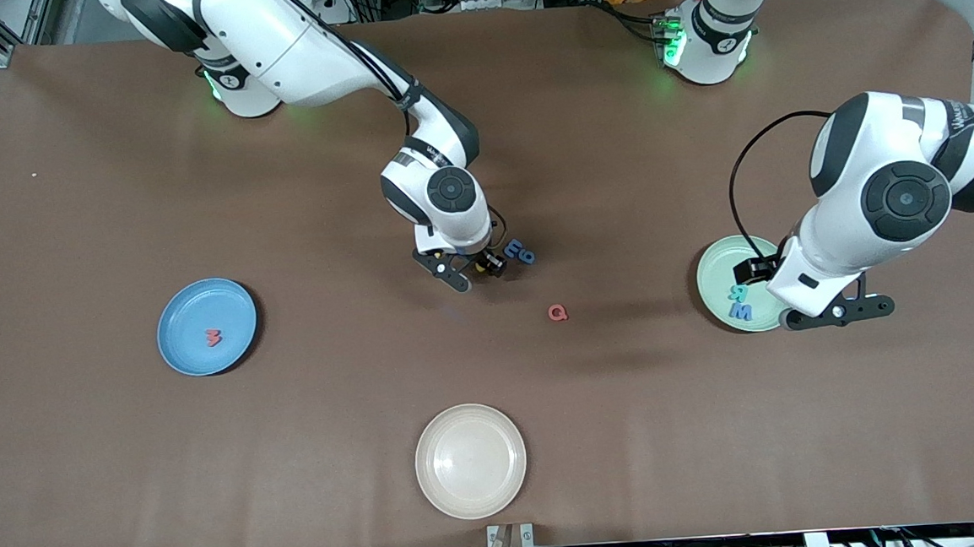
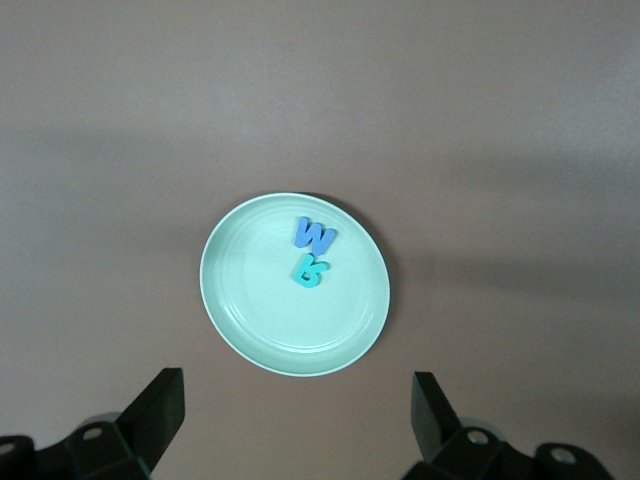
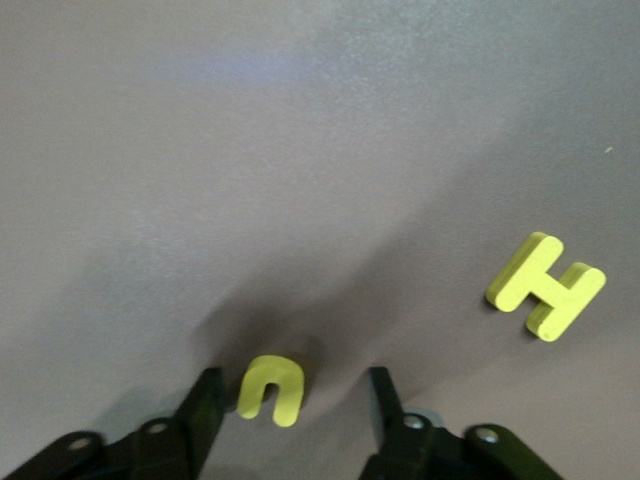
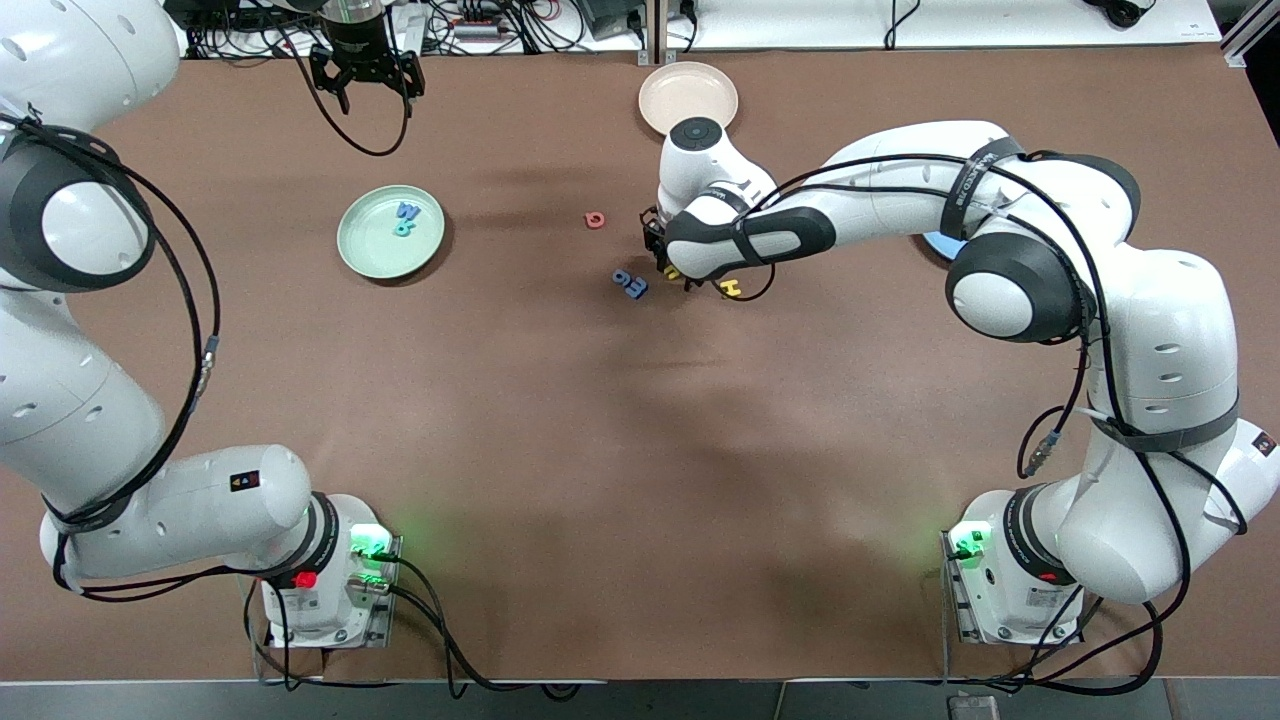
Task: Sort upper and lower case letters into plates
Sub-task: 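Grasp the yellow u with the right gripper and lift it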
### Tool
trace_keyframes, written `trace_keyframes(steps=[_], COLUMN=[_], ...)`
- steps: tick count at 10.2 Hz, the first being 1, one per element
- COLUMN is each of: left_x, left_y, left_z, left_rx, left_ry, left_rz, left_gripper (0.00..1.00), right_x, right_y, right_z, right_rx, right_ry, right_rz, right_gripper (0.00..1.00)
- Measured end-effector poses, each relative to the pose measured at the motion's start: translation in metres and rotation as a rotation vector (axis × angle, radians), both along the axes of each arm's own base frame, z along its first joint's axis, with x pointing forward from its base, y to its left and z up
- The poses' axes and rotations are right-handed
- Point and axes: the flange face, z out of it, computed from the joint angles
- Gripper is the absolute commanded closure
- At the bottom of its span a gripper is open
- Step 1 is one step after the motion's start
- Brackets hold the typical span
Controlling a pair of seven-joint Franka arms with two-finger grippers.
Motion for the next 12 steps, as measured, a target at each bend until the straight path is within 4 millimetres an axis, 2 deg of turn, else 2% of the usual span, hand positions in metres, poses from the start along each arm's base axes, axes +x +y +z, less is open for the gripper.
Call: trace_keyframes(steps=[1,3,6,8,12], left_x=[-0.001,-0.002,-0.003,-0.004,-0.009], left_y=[-0.002,-0.004,-0.012,-0.016,-0.041], left_z=[-0.003,-0.011,-0.019,-0.022,-0.031], left_rx=[0.001,0.000,-0.003,-0.004,-0.006], left_ry=[0.006,0.022,0.036,0.040,0.053], left_rz=[-0.004,-0.007,-0.020,-0.024,-0.059], left_gripper=[0.00,0.00,0.00,0.00,0.00], right_x=[0.001,0.001,0.002,0.003,0.003], right_y=[0.000,0.001,0.002,0.002,0.002], right_z=[0.000,0.001,0.004,0.004,0.004], right_rx=[0.001,0.001,0.005,0.005,0.005], right_ry=[-0.001,-0.002,-0.006,-0.006,-0.006], right_rz=[0.000,0.000,-0.001,-0.002,-0.010], right_gripper=[0.44,0.53,0.84,0.99,1.00])
